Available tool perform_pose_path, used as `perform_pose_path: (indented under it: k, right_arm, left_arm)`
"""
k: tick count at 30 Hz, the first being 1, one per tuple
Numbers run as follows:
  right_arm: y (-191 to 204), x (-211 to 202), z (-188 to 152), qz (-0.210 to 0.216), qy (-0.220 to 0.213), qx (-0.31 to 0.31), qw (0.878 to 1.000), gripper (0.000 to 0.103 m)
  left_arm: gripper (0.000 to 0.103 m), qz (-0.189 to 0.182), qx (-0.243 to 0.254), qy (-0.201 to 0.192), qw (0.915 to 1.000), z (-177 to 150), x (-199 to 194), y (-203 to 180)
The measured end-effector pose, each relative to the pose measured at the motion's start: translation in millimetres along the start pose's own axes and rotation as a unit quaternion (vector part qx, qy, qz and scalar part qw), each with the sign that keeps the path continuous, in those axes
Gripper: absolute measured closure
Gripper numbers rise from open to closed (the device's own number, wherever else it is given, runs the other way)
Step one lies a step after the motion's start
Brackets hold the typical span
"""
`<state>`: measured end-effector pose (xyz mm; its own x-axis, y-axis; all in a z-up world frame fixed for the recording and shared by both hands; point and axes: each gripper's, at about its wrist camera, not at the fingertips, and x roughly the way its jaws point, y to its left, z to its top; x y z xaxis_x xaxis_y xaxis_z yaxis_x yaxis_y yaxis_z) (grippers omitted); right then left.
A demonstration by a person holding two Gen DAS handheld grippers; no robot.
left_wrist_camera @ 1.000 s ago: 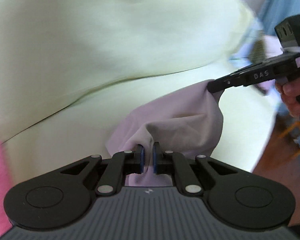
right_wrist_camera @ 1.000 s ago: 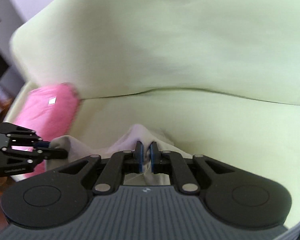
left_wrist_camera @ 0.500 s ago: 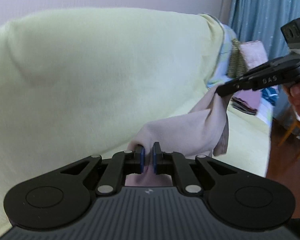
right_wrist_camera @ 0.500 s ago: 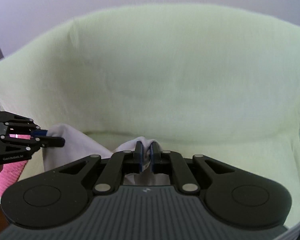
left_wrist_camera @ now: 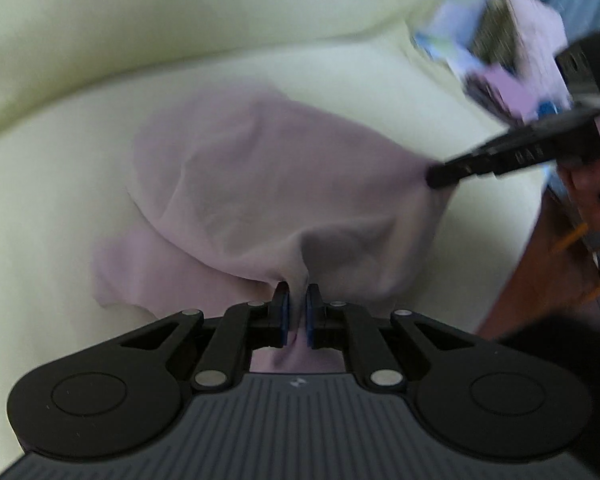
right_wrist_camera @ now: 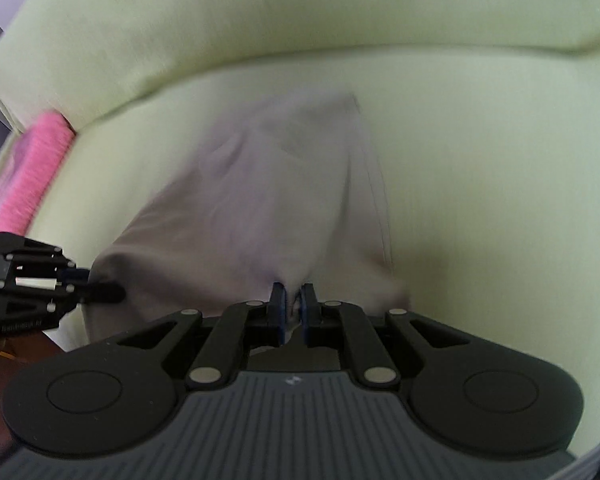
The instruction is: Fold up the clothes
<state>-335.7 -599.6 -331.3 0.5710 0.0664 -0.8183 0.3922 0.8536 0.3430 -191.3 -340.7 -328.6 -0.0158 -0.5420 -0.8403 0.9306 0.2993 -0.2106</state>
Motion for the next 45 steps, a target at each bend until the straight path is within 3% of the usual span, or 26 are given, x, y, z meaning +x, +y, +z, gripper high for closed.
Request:
perform_pose_path:
  k: [4,8,10,11,12,20,21,23,26,29,32,34,37,38,40,41,42,43,44,45]
  right_arm:
    - [-5,14,-40,0.0,-0.021,-0.019,1.0,0.097]
    - [-17,8,-60,0.01,-0.072,-0.051,0.996,0.096]
    - [-14,5,-61,0.018,-0.103,-0.061,0.993,0.091]
    - [-13,2,-63,0.026,-0.137,-0.067,0.988,0.088]
    - [-9,3,-63,0.031,-0.155,-0.072,0.985,0.085]
    - [-23,2,-60,0.009,-0.244,-0.065,0.968,0.077]
    - [-28,0,-59,0.006,-0.252,-0.055,0.966,0.073]
    - [-31,0,-57,-0.019,-0.25,-0.057,0.966,0.067]
    - [-31,0,-56,-0.054,-0.237,-0.088,0.966,0.061]
    - [-31,1,-57,-0.086,-0.228,-0.111,0.964,0.055]
    - [-38,4,-59,-0.096,-0.201,-0.103,0.969,0.05]
    - [-40,5,-62,-0.102,-0.171,-0.106,0.974,0.046]
    - [-41,3,-63,-0.09,-0.169,-0.106,0.976,0.044]
    - [-42,3,-63,-0.088,-0.171,-0.109,0.975,0.044]
    - [-46,6,-61,-0.079,-0.17,-0.107,0.976,0.044]
    - [-48,9,-59,-0.072,-0.166,-0.102,0.978,0.044]
    - [-51,14,-55,-0.06,-0.156,-0.092,0.982,0.05]
    - [-52,18,-52,-0.052,-0.147,-0.088,0.984,0.067]
    - [-53,22,-49,-0.047,-0.139,-0.088,0.985,0.074]
    - [-49,23,-48,-0.052,-0.136,-0.101,0.984,0.09]
  left_arm:
    - [0.097,0.005,0.023,-0.04,0.9989,-39,14,2]
    - [0.094,0.001,0.054,-0.085,0.9949,-49,11,5]
    - [0.08,-0.005,0.051,-0.108,0.9928,-51,9,7]
    - [0.065,-0.008,0.05,-0.119,0.9916,-52,9,8]
    - [0.063,-0.01,0.048,-0.131,0.9902,-53,8,9]
    - [0.059,-0.001,0.046,-0.193,0.9802,-59,-8,46]
    - [0.059,0.0,0.04,-0.201,0.9787,-57,-10,54]
    - [0.057,0.006,0.031,-0.208,0.9776,-53,-14,65]
    - [0.045,0.038,0.037,-0.215,0.9752,-46,-27,78]
    - [0.044,0.067,0.046,-0.217,0.9728,-38,-32,91]
    - [0.044,0.119,0.07,-0.187,0.9726,-19,-11,99]
    - [0.044,0.119,0.07,-0.161,0.9771,-12,4,100]
    - [0.044,0.132,0.085,-0.117,0.9806,-3,30,95]
    - [0.045,0.136,0.087,-0.118,0.9797,-3,31,93]
    - [0.06,0.132,0.076,-0.113,0.9818,1,33,88]
    - [0.098,0.13,0.076,-0.108,0.9827,2,34,85]
    - [0.103,0.129,0.075,-0.103,0.9834,3,34,82]
    - [0.103,0.148,0.099,-0.095,0.9795,1,36,71]
    - [0.103,0.158,0.114,-0.094,0.9763,-1,37,65]
    - [0.103,0.166,0.113,-0.097,0.9748,-1,34,64]
